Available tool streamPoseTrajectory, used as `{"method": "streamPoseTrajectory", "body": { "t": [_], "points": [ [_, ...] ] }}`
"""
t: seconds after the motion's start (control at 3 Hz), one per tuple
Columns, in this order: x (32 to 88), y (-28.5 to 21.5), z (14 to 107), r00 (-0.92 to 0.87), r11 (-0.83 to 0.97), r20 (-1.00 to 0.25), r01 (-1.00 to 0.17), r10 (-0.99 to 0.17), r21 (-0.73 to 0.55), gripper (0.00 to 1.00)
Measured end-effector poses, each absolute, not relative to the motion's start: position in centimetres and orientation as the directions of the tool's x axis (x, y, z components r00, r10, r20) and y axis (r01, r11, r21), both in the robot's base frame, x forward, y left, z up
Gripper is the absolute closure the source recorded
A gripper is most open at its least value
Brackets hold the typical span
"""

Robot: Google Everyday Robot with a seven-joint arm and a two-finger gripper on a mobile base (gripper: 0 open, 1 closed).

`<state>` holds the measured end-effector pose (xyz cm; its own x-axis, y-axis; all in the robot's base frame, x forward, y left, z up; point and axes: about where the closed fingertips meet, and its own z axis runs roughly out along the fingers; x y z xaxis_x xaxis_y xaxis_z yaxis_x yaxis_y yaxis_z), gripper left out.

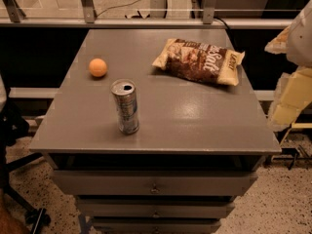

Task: Move redbull can near orange

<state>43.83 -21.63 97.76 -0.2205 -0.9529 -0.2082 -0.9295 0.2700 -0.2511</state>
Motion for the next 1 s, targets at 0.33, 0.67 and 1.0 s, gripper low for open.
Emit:
{"method": "streamPoseTrajectory", "body": {
  "t": [0.33,0.67,1.0],
  "points": [
    [43.8,-21.6,97.8,-0.220,0.270,-0.208,-0.929,-0.953,-0.251,0.00],
    [44.7,-21.2,97.4,-0.246,0.336,-0.336,-0.910,-0.909,-0.243,0.00],
    [47.3,-19.7,96.2,-0.238,0.380,-0.515,-0.905,-0.823,-0.190,0.00]
  ]
}}
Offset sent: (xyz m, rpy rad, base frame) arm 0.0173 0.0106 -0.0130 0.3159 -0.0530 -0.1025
